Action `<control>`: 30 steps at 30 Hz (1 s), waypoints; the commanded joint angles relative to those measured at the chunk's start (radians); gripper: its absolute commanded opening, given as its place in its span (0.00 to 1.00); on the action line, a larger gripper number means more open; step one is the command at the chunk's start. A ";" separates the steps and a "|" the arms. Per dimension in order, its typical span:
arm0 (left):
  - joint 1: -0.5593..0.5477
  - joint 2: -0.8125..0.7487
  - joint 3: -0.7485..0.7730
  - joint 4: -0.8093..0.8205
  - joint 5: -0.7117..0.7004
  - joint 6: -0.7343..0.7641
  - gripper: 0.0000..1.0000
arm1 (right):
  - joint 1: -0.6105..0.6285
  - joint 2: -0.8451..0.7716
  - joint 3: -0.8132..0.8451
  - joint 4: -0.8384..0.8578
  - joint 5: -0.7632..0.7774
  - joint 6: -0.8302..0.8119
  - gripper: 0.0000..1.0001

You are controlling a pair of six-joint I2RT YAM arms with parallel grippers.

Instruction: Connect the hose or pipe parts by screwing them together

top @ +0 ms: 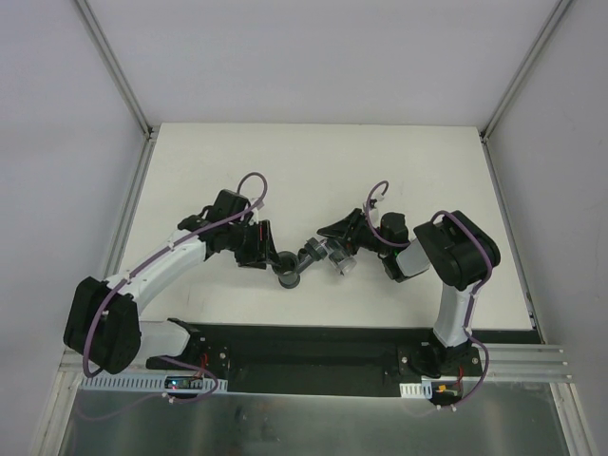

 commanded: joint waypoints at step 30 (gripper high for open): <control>-0.573 0.107 -0.016 0.378 -0.865 0.673 0.00 | 0.014 -0.062 0.003 0.252 0.073 0.179 0.01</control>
